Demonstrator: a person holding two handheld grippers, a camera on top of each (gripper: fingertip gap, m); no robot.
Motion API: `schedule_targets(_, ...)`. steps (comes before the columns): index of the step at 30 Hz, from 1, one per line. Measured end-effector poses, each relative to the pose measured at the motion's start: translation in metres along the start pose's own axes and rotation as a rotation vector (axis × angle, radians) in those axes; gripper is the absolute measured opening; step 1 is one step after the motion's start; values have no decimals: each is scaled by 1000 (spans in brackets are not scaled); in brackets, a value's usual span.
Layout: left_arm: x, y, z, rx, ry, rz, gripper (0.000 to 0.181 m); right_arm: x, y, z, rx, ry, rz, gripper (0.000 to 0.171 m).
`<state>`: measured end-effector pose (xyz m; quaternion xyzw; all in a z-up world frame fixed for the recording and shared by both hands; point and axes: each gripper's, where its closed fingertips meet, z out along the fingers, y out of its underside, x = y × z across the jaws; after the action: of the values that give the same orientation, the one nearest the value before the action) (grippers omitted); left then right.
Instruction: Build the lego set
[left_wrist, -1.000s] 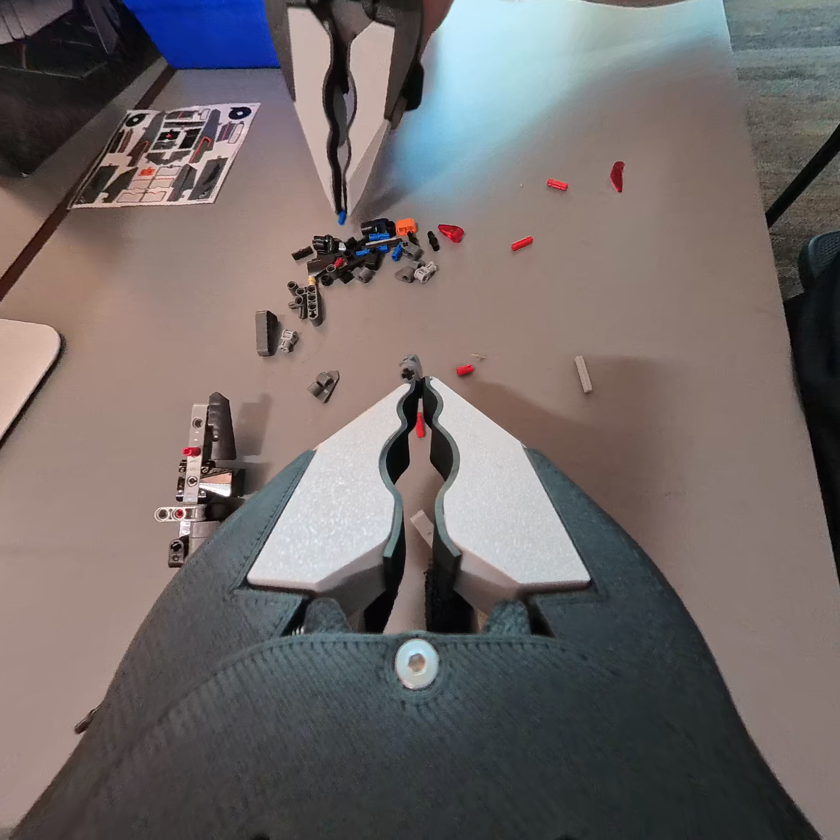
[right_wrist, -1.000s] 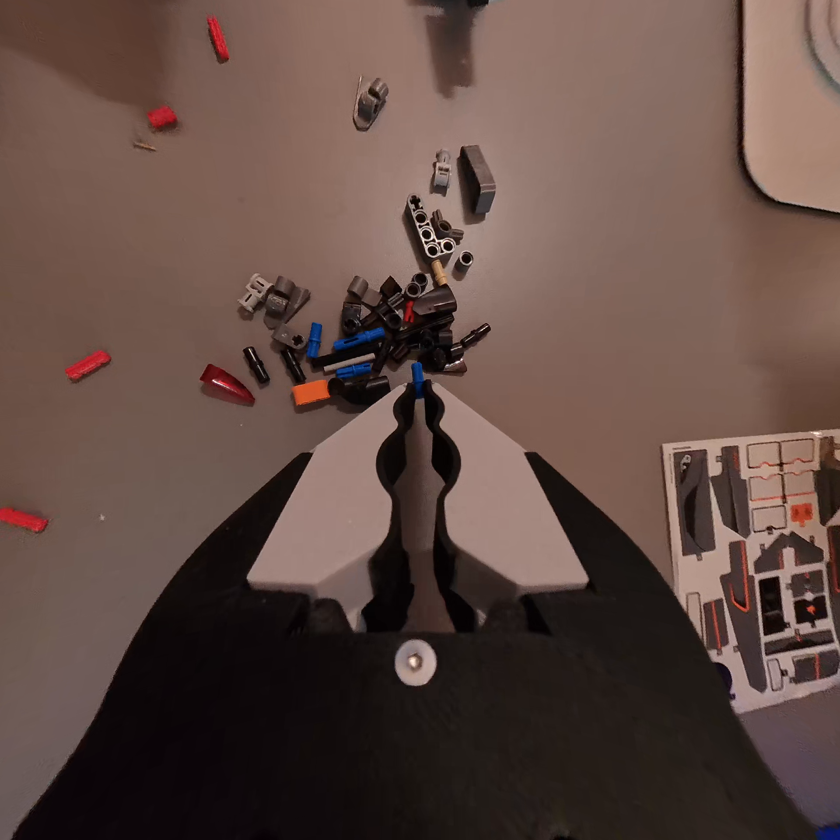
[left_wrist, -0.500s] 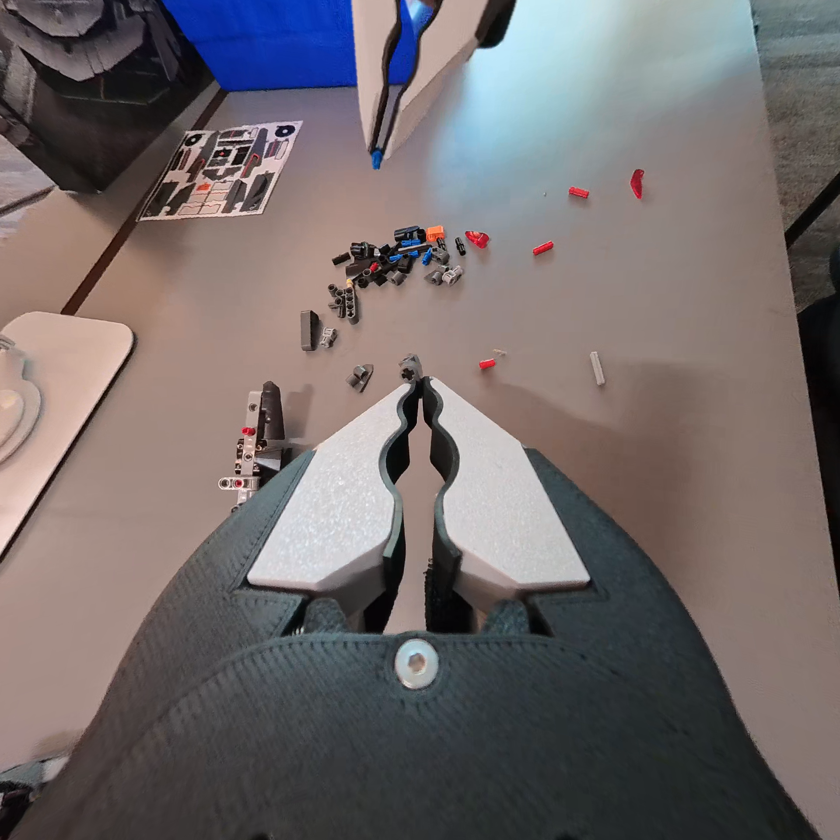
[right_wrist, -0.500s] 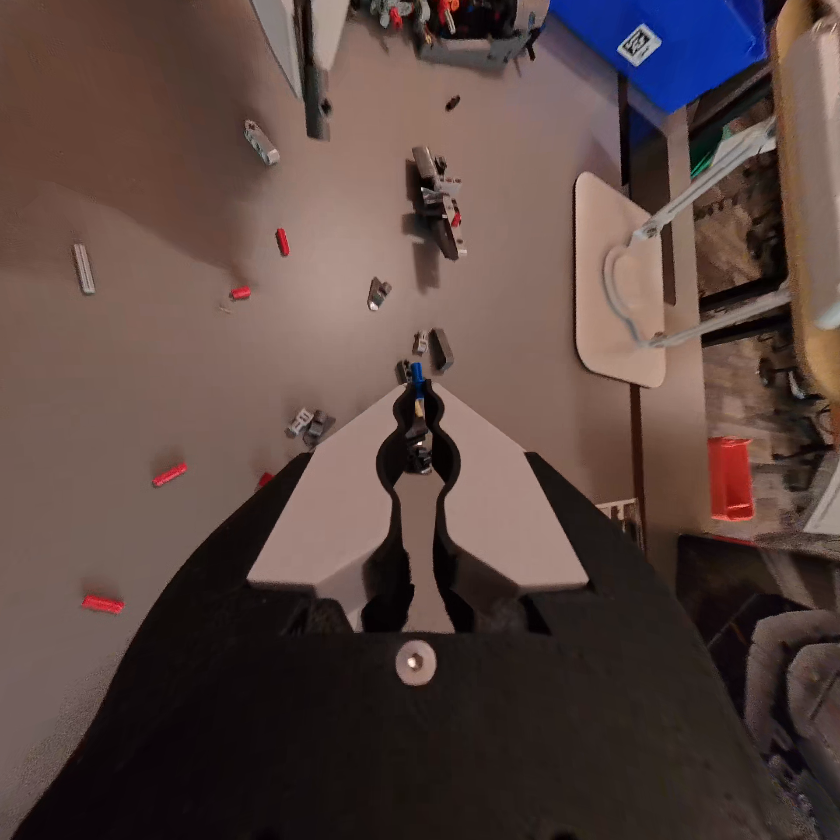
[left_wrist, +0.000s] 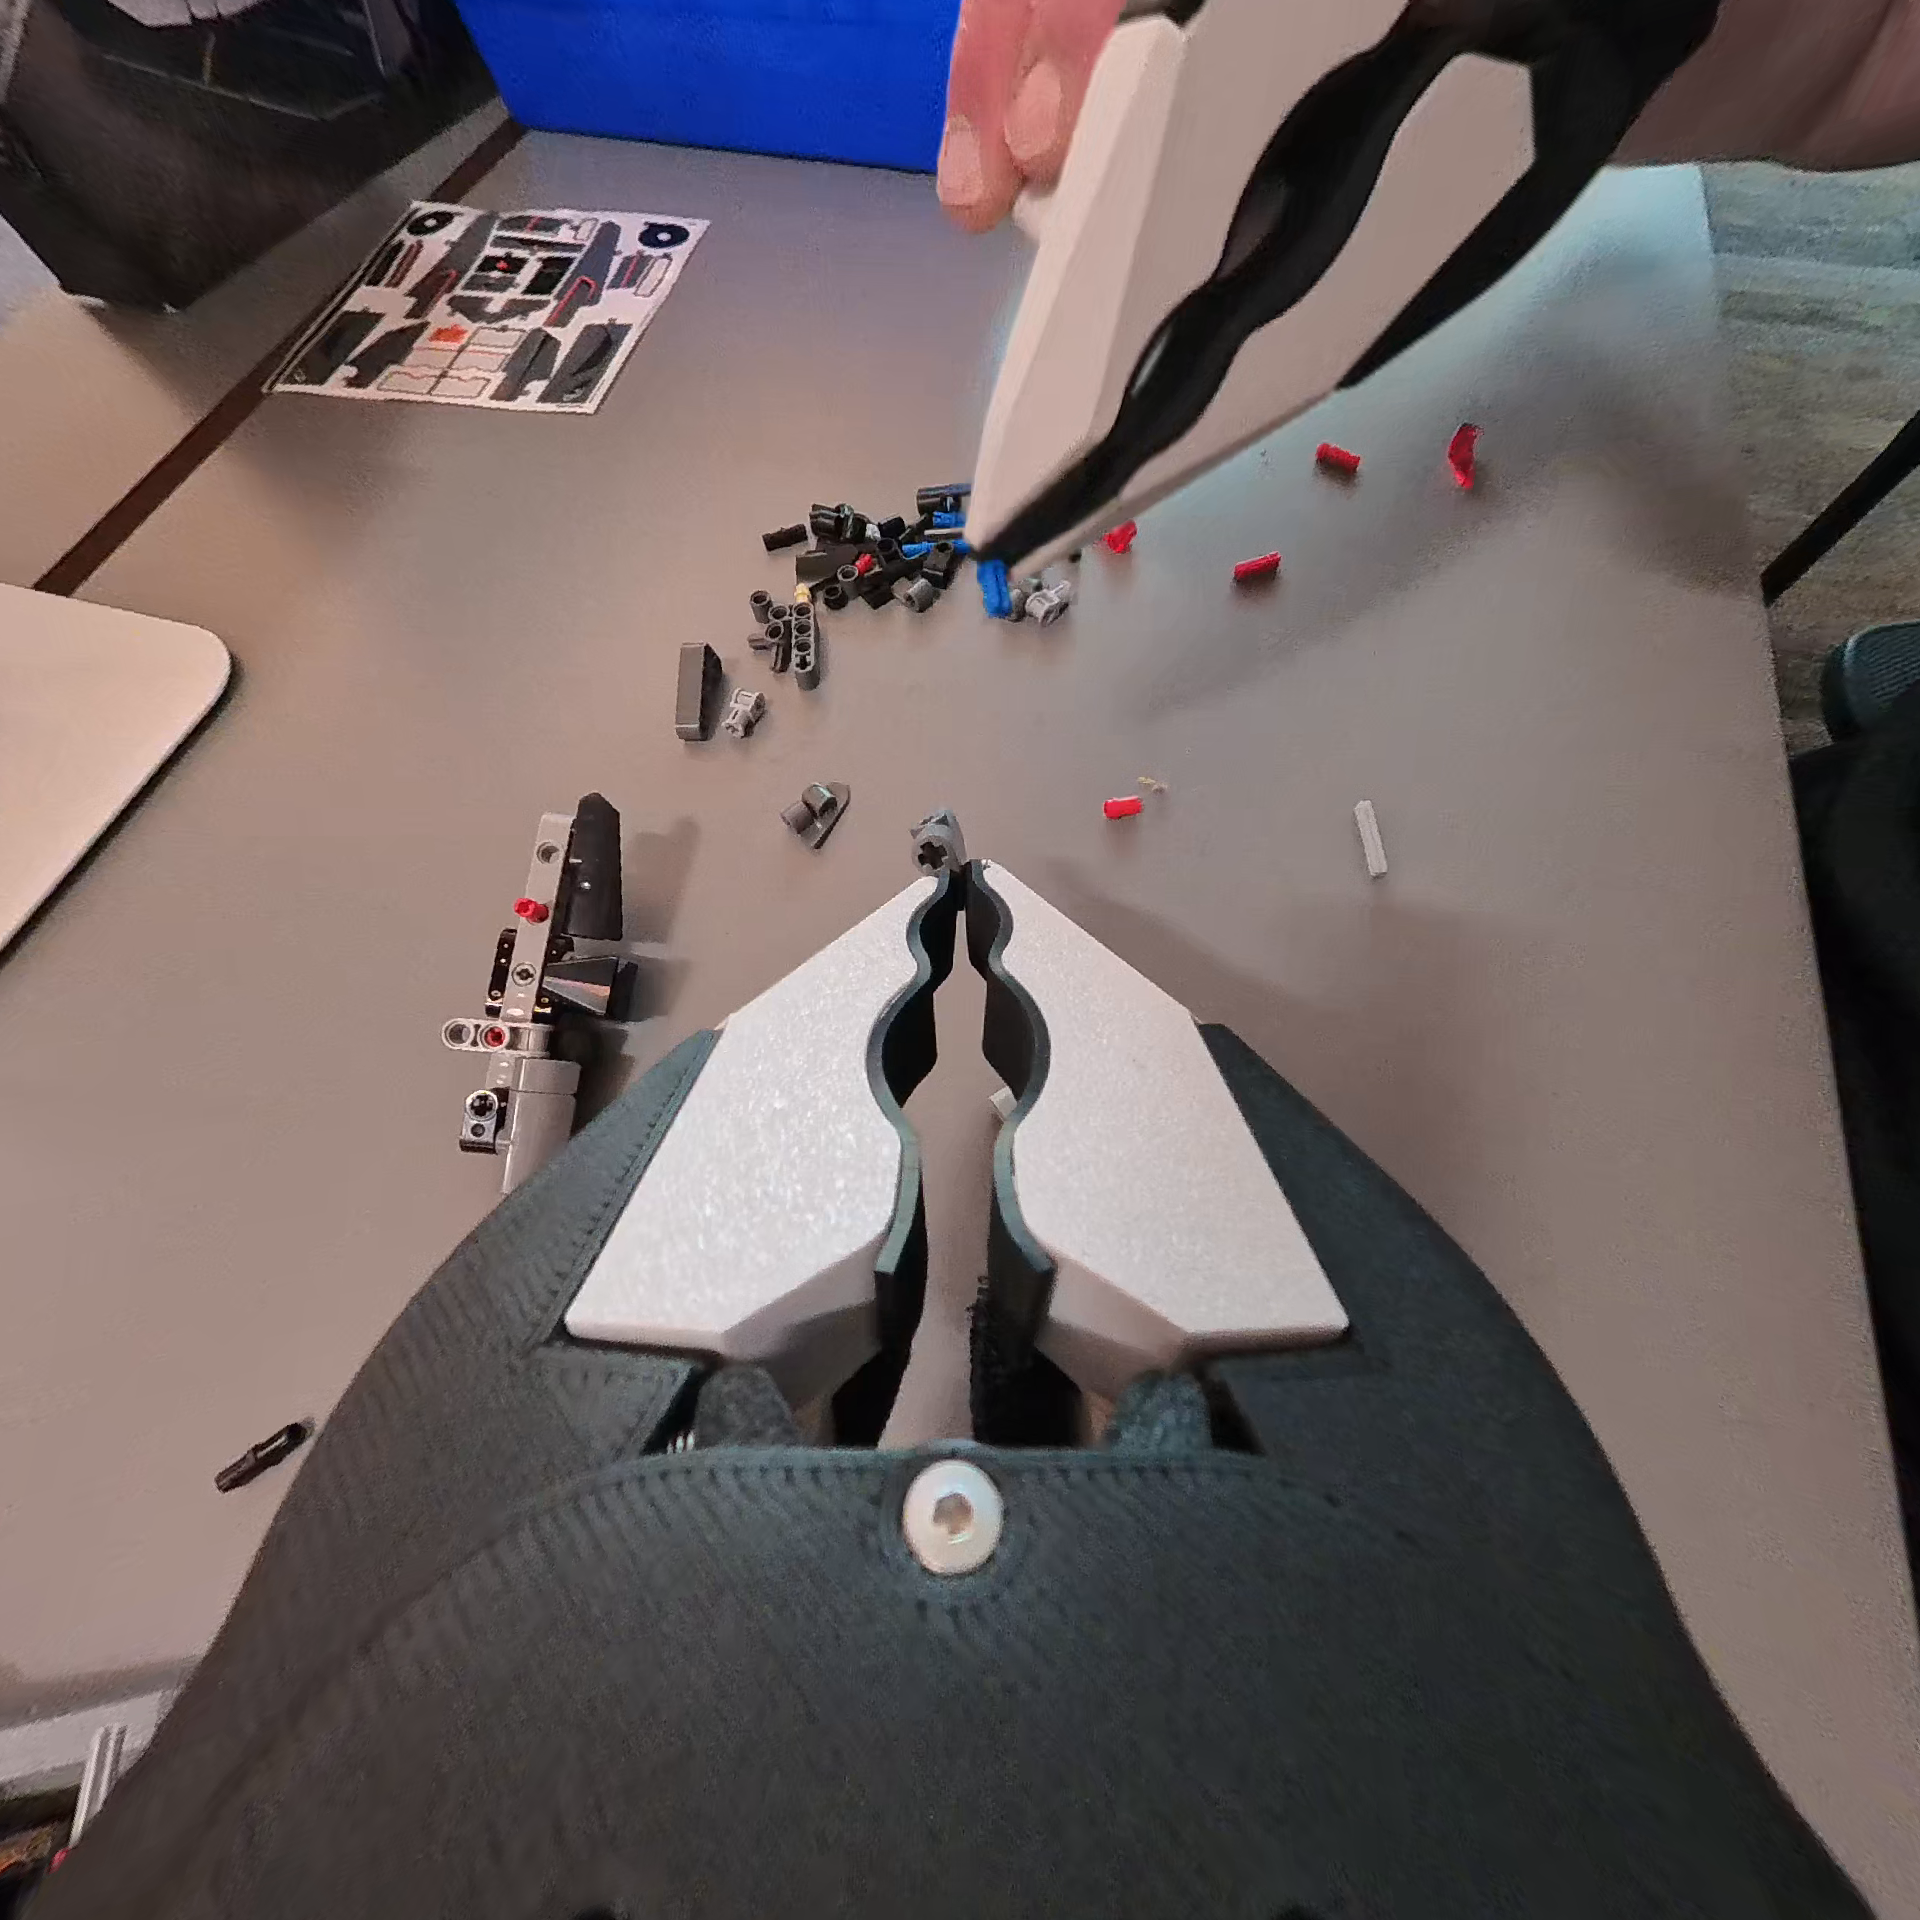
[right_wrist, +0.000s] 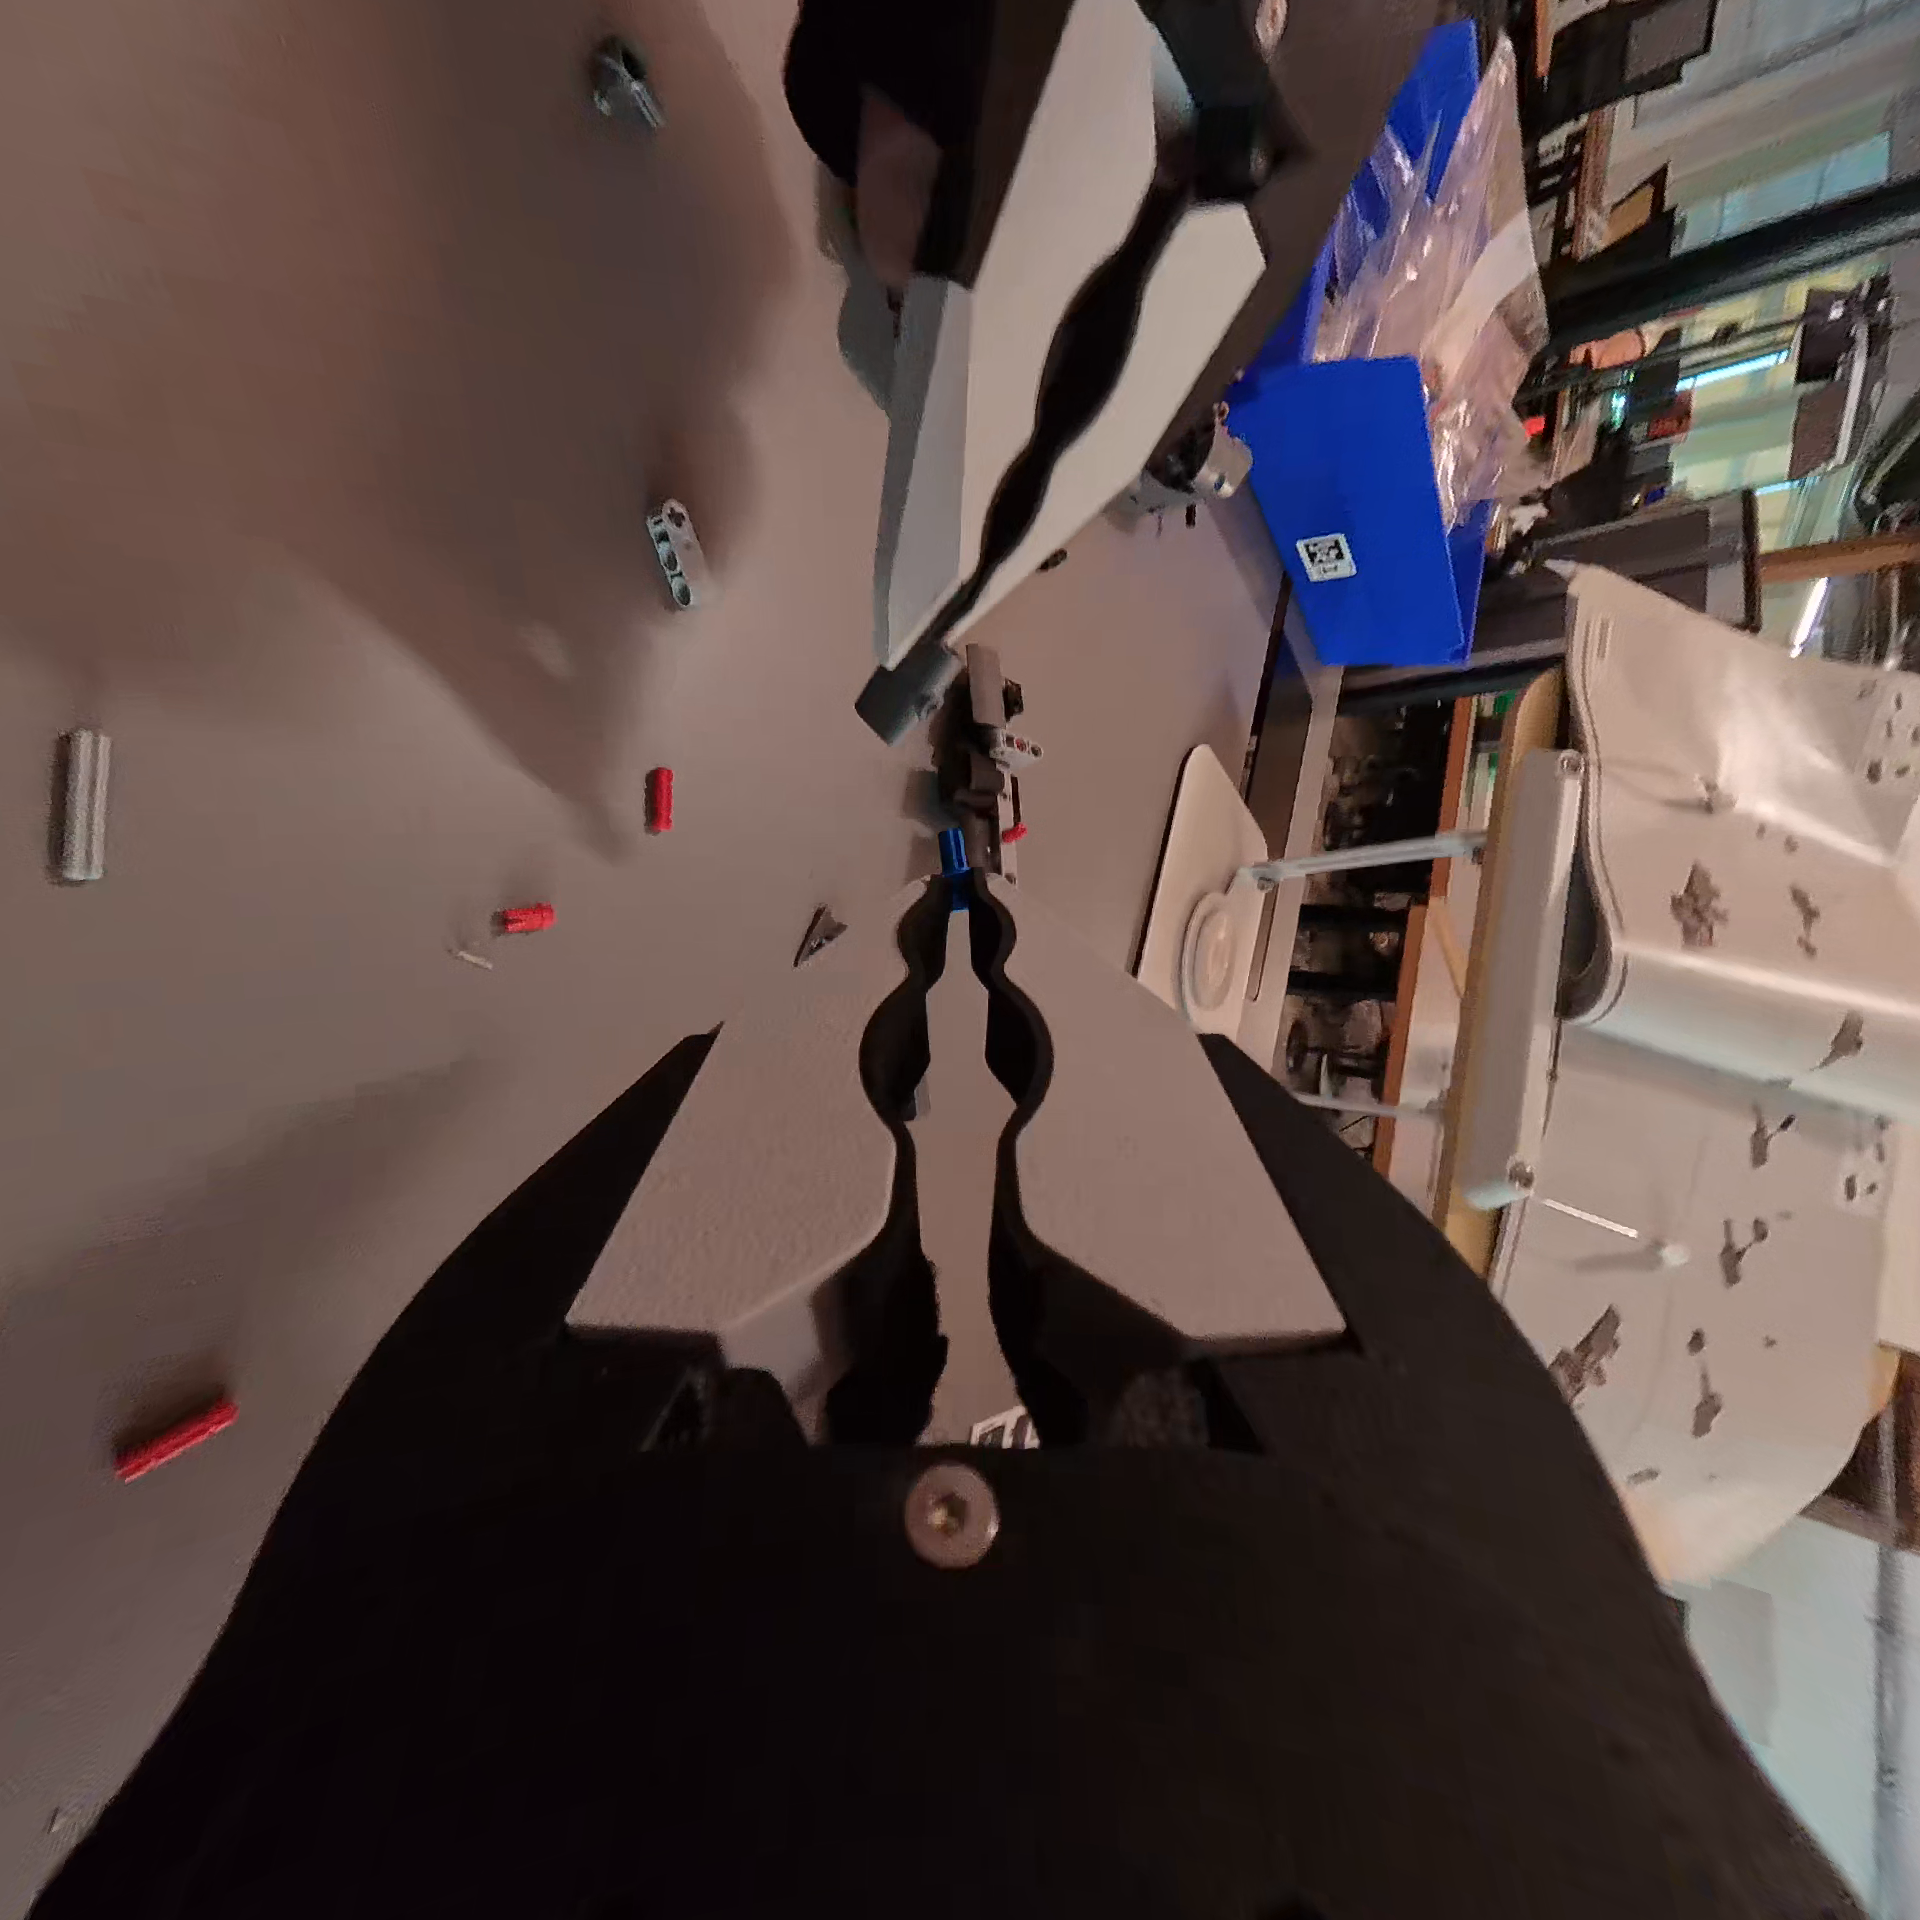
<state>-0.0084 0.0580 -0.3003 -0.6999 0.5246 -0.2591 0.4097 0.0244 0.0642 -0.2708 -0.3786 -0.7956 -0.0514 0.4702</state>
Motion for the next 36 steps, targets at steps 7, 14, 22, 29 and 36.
schedule_targets(7, -2, -1, 5, -22, 1, 14, 0, -3, -8, 20, 12, -1, -101, 1)
schedule_targets(14, 1, 0, 7, -41, 15, 16, 0, -6, -8, 30, 18, -42, -152, 1)
schedule_targets(22, 1, 1, 9, -81, -30, 83, 0, -9, -7, 36, 9, -75, -174, 1)
schedule_targets(29, 1, 4, 12, -118, -66, 125, 0, -13, -6, 38, -27, -104, -212, 1)
schedule_targets(36, 0, 6, 14, -197, -114, 185, 0, -15, -5, 39, -63, -101, -295, 1)
